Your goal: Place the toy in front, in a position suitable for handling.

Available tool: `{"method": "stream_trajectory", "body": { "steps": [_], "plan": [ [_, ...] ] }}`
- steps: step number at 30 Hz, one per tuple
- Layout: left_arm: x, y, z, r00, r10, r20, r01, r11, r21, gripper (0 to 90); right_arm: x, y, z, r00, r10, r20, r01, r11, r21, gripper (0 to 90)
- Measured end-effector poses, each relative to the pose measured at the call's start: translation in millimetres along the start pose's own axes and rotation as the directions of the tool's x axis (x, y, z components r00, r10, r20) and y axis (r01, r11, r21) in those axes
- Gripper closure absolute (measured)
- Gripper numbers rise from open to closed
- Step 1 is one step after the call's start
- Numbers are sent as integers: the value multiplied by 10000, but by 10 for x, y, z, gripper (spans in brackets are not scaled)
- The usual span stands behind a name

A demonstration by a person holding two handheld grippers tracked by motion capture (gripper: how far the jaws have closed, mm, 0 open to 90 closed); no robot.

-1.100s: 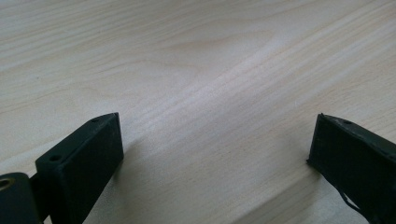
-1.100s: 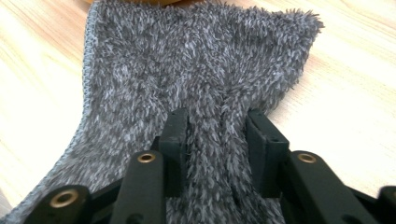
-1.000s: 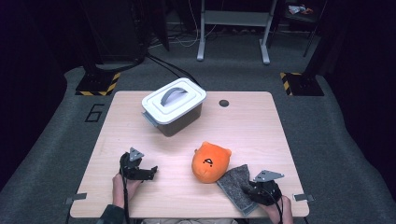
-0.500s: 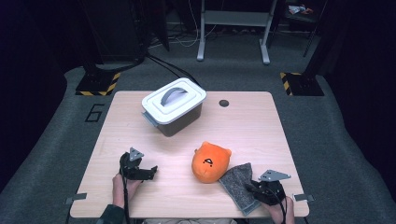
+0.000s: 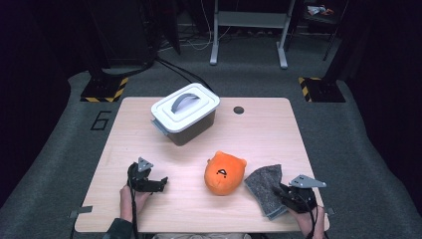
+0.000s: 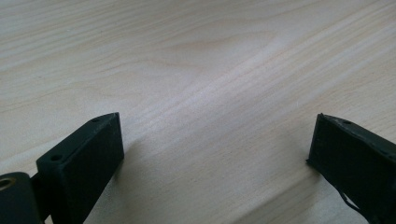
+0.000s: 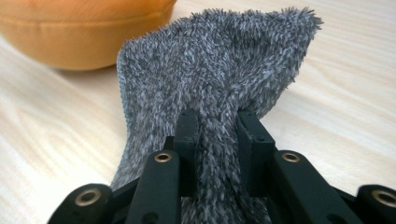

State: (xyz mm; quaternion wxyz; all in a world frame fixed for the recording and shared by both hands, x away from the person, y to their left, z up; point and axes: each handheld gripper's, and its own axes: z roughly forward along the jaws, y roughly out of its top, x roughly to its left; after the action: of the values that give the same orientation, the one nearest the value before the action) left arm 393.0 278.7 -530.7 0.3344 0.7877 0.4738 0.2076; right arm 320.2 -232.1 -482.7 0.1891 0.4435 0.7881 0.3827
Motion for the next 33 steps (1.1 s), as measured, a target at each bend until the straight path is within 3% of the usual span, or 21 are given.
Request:
{"method": "stream_trajectory", "body": {
  "steps": [9,18,26,33],
  "plan": [
    [0,0,0,10000,-1,-1,1,10000,-1,26,-171,91,-71,9973,371,636,-352,9989,-313,718],
    [0,0,0,10000,0,0,0,10000,-2,26,-401,192,-72,9873,830,1354,-758,9955,-571,716],
    [0,0,0,10000,3,-1,-3,10000,0,26,-577,293,13,9803,985,1714,-891,9941,-616,713],
    [0,0,0,10000,3,0,-3,10000,3,26,-685,359,159,9718,1163,2051,-1116,9932,-342,709]
  ]
}}
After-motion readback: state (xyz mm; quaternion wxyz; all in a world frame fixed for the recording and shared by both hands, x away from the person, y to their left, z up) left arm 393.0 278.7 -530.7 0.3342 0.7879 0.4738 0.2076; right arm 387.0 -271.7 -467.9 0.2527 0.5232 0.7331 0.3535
